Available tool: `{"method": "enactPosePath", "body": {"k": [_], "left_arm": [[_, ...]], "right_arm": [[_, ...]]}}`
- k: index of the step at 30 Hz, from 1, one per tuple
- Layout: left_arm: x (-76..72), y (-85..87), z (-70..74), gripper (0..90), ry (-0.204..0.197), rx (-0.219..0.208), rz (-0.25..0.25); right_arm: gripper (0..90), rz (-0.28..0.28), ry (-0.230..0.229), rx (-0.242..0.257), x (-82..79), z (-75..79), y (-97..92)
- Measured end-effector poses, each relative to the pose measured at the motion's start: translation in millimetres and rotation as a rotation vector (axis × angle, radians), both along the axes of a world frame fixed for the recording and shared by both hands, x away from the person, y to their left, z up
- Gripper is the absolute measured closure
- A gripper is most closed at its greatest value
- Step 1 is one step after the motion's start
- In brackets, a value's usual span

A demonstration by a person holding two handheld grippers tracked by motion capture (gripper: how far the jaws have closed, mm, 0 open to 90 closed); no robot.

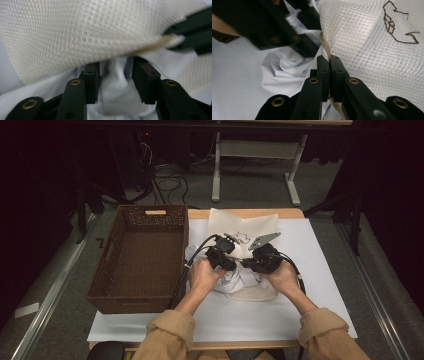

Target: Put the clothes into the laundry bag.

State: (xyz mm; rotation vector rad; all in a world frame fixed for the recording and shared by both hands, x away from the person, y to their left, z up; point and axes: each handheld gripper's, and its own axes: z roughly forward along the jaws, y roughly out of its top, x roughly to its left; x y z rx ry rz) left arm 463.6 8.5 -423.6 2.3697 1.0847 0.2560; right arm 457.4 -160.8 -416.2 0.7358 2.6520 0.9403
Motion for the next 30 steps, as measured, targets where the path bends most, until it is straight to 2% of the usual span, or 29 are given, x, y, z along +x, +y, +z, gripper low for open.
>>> {"method": "enactPosePath", "body": {"k": [3,6,9,13,15,17,19,24,28,30], "left_arm": [[-11.3,4.7,8.6,50.7,0.003,0.018,-0.014],[-23.3,8.1,11.4,45.6,0.019,0.016,-0.038],[-35.7,8.3,3.0,42.4,0.037,0.01,-0.067],[-47.8,4.0,-8.8,40.2,0.049,0.053,-0.115],[-53.8,4.4,-11.9,40.5,0.06,0.055,-0.134],[-59.0,5.1,-14.0,41.3,0.055,0.07,-0.139],[-60.7,5.5,-16.6,42.9,0.028,0.103,-0.127],[-51.9,1.5,-28.9,58.6,0.039,0.096,-0.129],[-44.9,-1.0,-32.6,82.8,0.021,0.048,-0.143],[-42.0,-0.2,-30.0,87.8,0.018,0.017,-0.145]], "right_arm": [[88.4,0.002,-0.006,0.004,0.3,0.3,-1.0],[88.4,-0.002,-0.006,0.01,1.2,0.5,-2.0],[88.4,-0.003,-0.004,0.008,2.1,0.3,-2.4],[88.5,-0.01,-0.005,0.011,2.6,-0.2,-3.0],[88.4,-0.014,-0.001,0.012,2.7,0.1,-4.3],[88.4,-0.015,0.0,0.012,2.7,0.4,-4.9],[88.4,-0.015,0.0,0.01,3.2,0.1,-3.9],[88.4,-0.011,-0.005,0.003,3.7,0.2,-1.4],[88.4,-0.018,0.004,0.0,3.3,0.7,-1.5],[88.5,-0.019,0.005,-0.001,3.3,0.9,-1.6]]}}
